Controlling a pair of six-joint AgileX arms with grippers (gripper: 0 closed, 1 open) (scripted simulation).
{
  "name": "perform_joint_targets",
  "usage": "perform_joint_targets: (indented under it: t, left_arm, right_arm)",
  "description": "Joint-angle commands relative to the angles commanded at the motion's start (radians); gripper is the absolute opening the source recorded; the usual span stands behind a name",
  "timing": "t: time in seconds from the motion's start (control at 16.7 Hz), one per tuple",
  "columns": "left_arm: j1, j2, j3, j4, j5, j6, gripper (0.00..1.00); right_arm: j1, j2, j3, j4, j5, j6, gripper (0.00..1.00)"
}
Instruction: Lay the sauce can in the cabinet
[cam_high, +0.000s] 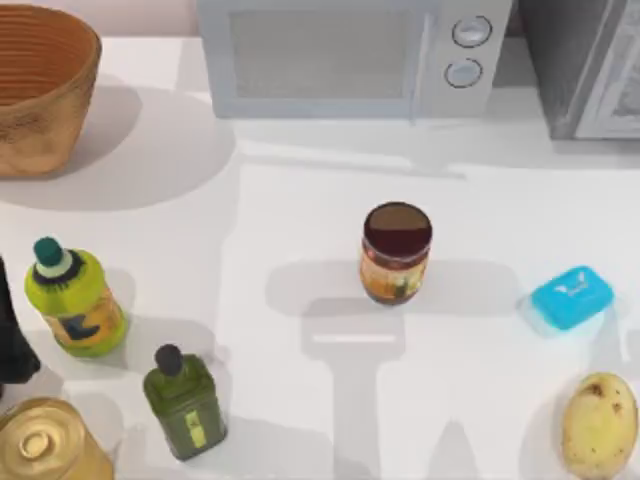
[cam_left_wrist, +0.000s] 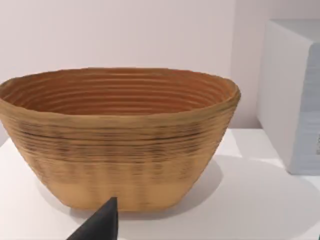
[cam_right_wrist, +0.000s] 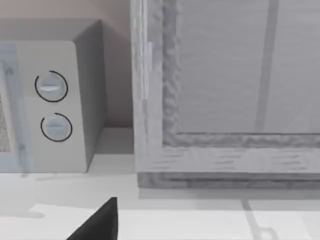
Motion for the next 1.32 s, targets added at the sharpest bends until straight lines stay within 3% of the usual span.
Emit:
perform_joint_targets:
  t: [0.24,0.42,0.9,1.32]
  left_arm:
    - [0.000,0.000,0.000,0.000,0.000,0.000,1.00]
    - [0.000,0.000,0.000,0.000,0.000,0.000,1.00]
    - [0.000,0.000,0.000,0.000,0.000,0.000,1.00]
    - [0.000,0.000,0.000,0.000,0.000,0.000,1.00]
  right_arm:
    - [0.008,0.026,0.022,-0.013,-0.021,-0.028,1.00]
    - [0.032,0.139,0.115,-0.055,-0.088,-0.132,1.00]
    - [0.076,0.783,0.513,-0.163,-0.280,-0.470,1.00]
    - [0.123,1.200,0.813,-0.255,-0.476,-0.699,1.00]
